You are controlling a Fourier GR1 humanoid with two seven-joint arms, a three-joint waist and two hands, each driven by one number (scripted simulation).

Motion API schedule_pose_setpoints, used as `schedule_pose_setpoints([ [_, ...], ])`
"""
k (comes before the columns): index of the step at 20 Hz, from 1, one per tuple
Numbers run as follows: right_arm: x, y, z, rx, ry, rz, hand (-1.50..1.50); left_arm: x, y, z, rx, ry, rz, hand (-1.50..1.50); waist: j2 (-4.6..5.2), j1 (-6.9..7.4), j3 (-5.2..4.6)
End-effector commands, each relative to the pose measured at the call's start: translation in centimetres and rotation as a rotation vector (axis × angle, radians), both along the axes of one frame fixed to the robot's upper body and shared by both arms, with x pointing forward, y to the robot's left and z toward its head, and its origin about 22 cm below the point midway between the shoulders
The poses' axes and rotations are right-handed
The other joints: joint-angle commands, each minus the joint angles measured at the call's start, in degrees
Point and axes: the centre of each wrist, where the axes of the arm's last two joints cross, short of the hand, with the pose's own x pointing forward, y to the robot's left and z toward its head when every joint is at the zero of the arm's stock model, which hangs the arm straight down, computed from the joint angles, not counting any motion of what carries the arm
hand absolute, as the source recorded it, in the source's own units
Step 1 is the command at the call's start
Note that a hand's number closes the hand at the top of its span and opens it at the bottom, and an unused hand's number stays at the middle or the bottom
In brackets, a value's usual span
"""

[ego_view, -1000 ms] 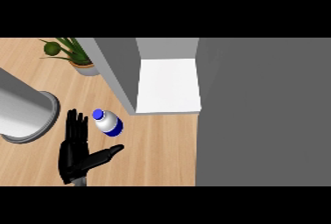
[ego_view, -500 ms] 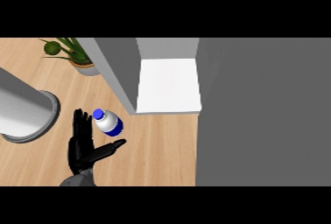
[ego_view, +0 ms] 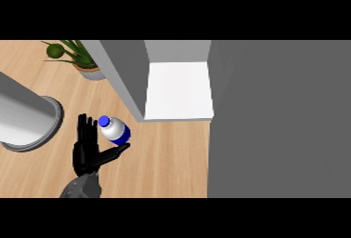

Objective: Pick up the bottled water, place it into the cabinet and close the cabinet

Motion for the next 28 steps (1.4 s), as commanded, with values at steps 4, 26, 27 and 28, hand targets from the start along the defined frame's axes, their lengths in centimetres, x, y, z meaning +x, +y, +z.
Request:
schedule_pose_setpoints([
  [4, -0.5, 0.5, 3.9, -0.016, -0.065, 0.020, -1.50, -0.8, -0.6, -1.8, -0.125, -0.073, -0.039, -1.50, -0.15, -0.06, 0.01],
  [26, -0.8, 0.3, 4.3, -0.023, -0.077, 0.018, -1.50, 2.1, -3.1, -0.9, -0.136, -0.233, -0.180, 1.50, -0.41, 0.85, 0.10],
  [27, -0.7, -0.4, 2.6, -0.021, -0.068, 0.022, -1.50, -0.1, -1.9, -2.3, -0.129, -0.227, -0.211, 1.50, -0.41, 0.89, 0.12],
  [28, -0.4, -0.6, 3.1, -0.018, -0.068, 0.028, -1.50, 0.9, -2.6, -1.7, -0.155, -0.226, -0.273, 1.50, -0.33, 1.22, 0.12],
])
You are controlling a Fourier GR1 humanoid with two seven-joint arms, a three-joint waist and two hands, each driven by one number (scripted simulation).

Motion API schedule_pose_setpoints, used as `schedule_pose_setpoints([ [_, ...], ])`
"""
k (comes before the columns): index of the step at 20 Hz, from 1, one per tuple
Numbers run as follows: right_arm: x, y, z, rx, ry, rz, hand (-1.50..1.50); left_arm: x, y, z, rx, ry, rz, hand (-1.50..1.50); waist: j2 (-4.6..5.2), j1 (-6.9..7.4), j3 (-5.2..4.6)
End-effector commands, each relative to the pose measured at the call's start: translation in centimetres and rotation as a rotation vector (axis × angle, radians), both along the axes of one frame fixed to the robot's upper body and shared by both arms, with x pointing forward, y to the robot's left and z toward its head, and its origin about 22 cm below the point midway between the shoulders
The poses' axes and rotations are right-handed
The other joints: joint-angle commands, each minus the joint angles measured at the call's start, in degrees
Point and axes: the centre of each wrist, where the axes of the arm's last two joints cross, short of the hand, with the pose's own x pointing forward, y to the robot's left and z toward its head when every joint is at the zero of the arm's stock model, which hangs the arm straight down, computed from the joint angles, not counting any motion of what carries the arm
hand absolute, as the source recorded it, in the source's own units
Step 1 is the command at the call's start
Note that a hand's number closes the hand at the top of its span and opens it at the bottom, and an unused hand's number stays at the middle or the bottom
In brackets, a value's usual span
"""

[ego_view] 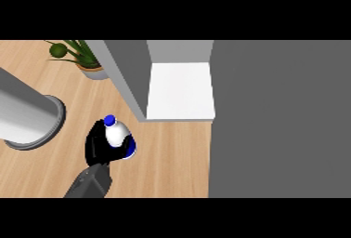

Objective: Pick up the bottled water, place it into the cabinet and close the cabinet

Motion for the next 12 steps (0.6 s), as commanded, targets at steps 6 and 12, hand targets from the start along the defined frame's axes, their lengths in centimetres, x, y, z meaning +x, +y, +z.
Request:
schedule_pose_setpoints([
  [6, 0.6, 1.2, 2.7, 0.015, -0.080, 0.042, -1.50, -0.2, -2.6, 1.3, -0.015, -0.054, -0.184, 1.50, -0.32, 0.47, 0.07],
  [12, 0.4, 0.9, 3.0, 0.000, -0.080, 0.011, -1.50, -0.5, -3.8, 4.8, 0.030, -0.125, -0.238, 1.50, -0.62, 1.01, 0.11],
])
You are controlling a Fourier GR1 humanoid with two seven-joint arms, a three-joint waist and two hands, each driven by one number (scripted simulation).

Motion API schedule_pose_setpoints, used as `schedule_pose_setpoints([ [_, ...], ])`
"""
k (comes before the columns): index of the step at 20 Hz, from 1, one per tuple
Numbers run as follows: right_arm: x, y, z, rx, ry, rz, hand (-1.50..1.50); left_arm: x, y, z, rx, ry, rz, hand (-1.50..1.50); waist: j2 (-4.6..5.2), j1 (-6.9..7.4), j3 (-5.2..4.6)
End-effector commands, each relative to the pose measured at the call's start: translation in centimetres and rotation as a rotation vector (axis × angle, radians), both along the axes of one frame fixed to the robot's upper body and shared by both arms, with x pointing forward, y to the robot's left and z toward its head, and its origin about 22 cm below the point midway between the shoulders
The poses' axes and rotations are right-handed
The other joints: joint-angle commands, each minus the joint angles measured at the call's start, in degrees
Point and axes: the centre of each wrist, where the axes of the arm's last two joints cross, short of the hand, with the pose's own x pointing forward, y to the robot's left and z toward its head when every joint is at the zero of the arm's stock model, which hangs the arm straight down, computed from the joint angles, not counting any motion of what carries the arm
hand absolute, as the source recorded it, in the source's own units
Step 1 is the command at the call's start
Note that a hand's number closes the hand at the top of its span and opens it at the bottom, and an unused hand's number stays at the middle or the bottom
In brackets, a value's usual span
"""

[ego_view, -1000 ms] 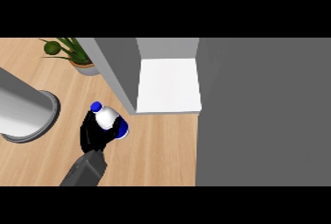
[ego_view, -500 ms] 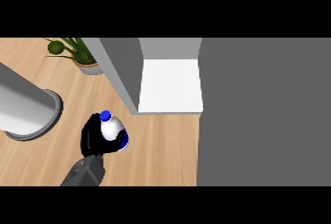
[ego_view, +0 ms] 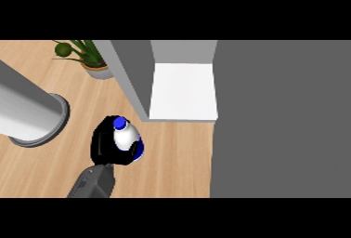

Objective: Pick up the bottled water, place it into the cabinet and close the cabinet

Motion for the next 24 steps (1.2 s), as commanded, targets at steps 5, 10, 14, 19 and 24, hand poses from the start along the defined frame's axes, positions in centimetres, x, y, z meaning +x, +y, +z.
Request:
schedule_pose_setpoints([
  [5, 0.4, 0.5, 2.1, 0.006, -0.071, 0.013, -1.50, -1.2, -5.1, 6.0, 0.006, -0.055, -0.120, 1.50, -0.18, 0.17, 0.02],
  [10, 1.0, 0.0, 2.5, -0.009, -0.066, 0.026, -1.50, -1.5, -9.5, 10.6, 0.030, -0.081, -0.186, 1.50, 0.17, -0.43, -0.03],
  [14, 1.6, 0.3, 2.1, 0.005, -0.080, 0.041, -1.50, -2.2, -11.8, 16.4, 0.050, -0.077, -0.218, 1.50, 0.10, 0.14, 0.02],
  [19, 1.6, 0.8, 1.7, 0.012, -0.081, 0.040, -1.50, -0.9, -15.6, 19.7, 0.089, -0.077, -0.143, 1.50, 0.34, -1.57, -0.03],
  [24, 1.9, 1.5, 3.0, 0.005, -0.093, 0.038, -1.50, -0.3, -18.0, 21.1, 0.130, -0.084, -0.070, 1.50, 0.49, -1.97, -0.07],
])
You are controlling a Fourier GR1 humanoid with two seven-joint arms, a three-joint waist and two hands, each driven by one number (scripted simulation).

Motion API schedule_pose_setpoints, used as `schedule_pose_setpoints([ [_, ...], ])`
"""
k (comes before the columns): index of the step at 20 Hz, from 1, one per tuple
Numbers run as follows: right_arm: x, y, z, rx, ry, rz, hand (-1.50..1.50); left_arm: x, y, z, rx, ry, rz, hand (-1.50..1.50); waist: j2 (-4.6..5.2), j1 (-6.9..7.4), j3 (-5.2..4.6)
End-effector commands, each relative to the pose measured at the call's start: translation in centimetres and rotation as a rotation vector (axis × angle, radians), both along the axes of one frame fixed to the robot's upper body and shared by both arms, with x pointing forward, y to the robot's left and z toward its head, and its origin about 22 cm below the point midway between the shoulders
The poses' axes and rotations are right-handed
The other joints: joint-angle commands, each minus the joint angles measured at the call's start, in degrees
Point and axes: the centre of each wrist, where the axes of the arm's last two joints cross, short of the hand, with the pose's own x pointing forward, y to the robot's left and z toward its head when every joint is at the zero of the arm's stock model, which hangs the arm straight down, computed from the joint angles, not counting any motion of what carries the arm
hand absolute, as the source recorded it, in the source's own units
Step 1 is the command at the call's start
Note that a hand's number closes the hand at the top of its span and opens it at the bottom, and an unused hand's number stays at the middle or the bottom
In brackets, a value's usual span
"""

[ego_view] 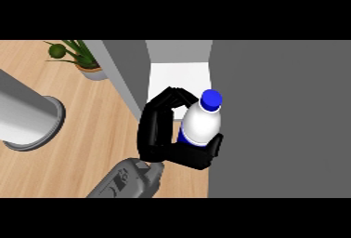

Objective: Pick up the bottled water, place it into the cabinet and close the cabinet

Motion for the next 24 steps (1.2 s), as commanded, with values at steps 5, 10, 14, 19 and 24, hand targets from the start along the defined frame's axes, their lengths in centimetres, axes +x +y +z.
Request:
schedule_pose_setpoints([
  [5, 0.7, -0.3, 2.7, -0.017, -0.078, 0.001, -1.50, 2.1, -3.1, 3.2, 0.063, 0.005, 0.100, 1.50, 0.04, 0.26, 0.01],
  [10, 0.0, -0.4, 3.2, -0.009, -0.078, 0.017, -1.50, 6.3, -2.8, 3.2, 0.099, 0.019, 0.153, 1.50, 0.30, -1.05, -0.03],
  [14, 0.2, -1.5, 2.6, -0.011, -0.069, 0.022, -1.50, 6.5, -2.7, 1.2, 0.151, 0.034, 0.165, 1.50, 0.30, -0.64, -0.01],
  [19, 0.2, -2.1, 2.2, -0.010, -0.070, 0.007, -1.50, 7.9, -1.9, -0.6, 0.204, 0.048, 0.185, 1.50, 0.28, -0.41, -0.02],
  [24, 0.1, -0.9, 3.2, 0.003, -0.062, 0.026, -1.50, 10.7, -1.5, 1.2, 0.225, 0.072, 0.216, 1.50, 0.36, -0.52, -0.04],
])
